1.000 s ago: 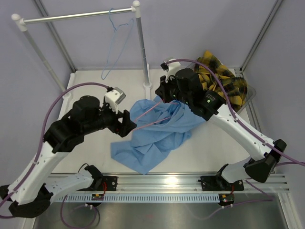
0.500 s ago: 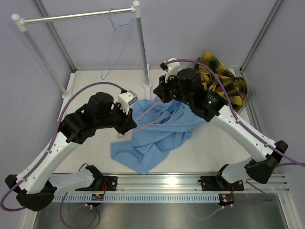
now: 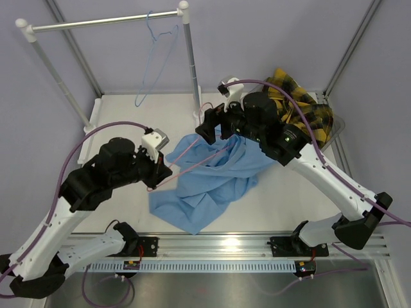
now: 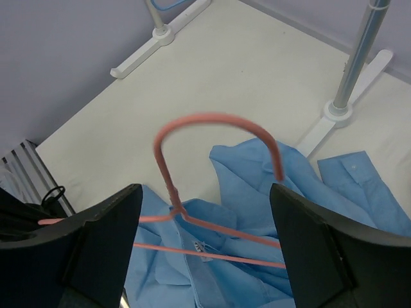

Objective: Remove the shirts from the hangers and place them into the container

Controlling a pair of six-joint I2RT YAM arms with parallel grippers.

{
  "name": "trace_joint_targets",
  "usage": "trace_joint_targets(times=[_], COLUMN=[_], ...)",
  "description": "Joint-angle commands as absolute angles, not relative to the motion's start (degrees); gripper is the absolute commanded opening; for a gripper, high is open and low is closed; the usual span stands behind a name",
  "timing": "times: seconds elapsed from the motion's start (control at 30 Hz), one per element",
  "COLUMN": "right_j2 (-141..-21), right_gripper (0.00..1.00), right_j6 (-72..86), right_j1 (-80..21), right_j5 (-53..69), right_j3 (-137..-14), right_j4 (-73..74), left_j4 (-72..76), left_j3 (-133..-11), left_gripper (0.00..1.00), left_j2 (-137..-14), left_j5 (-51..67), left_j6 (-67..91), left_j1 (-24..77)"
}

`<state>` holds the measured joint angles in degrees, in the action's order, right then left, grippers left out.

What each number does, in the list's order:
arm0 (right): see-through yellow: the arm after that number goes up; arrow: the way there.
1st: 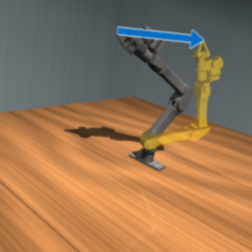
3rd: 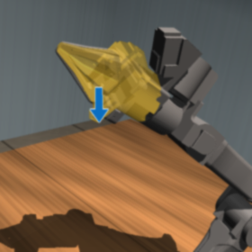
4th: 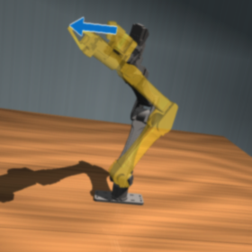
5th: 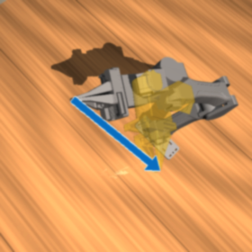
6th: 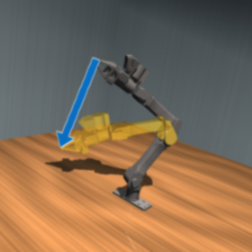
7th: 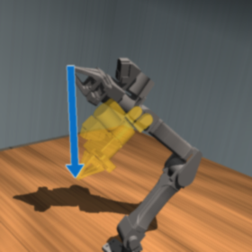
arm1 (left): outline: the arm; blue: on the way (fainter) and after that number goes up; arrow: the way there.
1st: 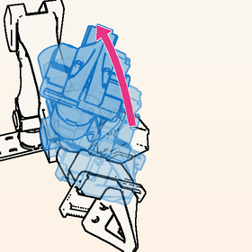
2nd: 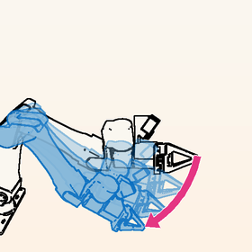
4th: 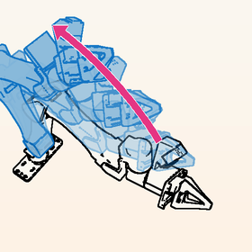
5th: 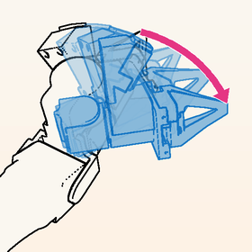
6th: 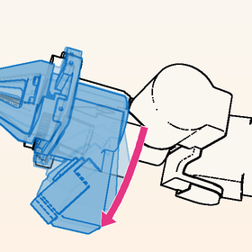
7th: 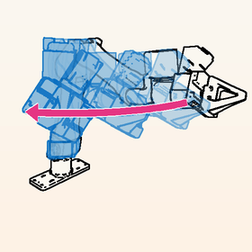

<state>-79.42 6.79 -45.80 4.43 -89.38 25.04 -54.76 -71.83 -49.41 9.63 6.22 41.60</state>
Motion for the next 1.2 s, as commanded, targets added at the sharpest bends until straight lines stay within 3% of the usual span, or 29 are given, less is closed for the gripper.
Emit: trace_joint_targets(times=[0.0, 0.07, 0.4, 0.57, 0.73, 1.17], right_j2=[-75.77, -74.98, -70.85, -70.49, -71.80, -94.99], right_gripper=[0.94, 0.99, 0.99, 0.99, 0.99, 0.92], right_j6=[7.82, 7.73, 8.26, 6.77, 6.33, 21.61], right_j1=[-46.49, -46.41, -46.41, -46.58, -46.41, -46.41], right_j5=[6.68, 6.94, 13.70, 11.34, 5.11, -2.72], right_j3=[-89.21, -89.30, -89.91, -88.51, -85.00, -85.52], right_j4=[22.50, 23.11, 23.03, 24.52, 25.93, 24.35], left_j4=[-55.45, -56.33, -59.77, -61.17, -62.40, -63.10], left_j3=[-70.14, -68.04, -62.49, -64.07, -65.65, -69.52], left_gripper=[0.00, 0.00, 0.00, 0.00, 0.00, 0.00], left_j2=[-45.09, -43.69, -40.95, -40.26, -39.20, -36.30], left_j5=[4.22, 2.29, -9.65, -18.44, -15.13, -12.30], left_j6=[8.35, 10.19, 18.01, 21.79, 20.74, 21.53], left_j1=[41.57, 41.48, 41.48, 41.22, 40.96, 40.96])
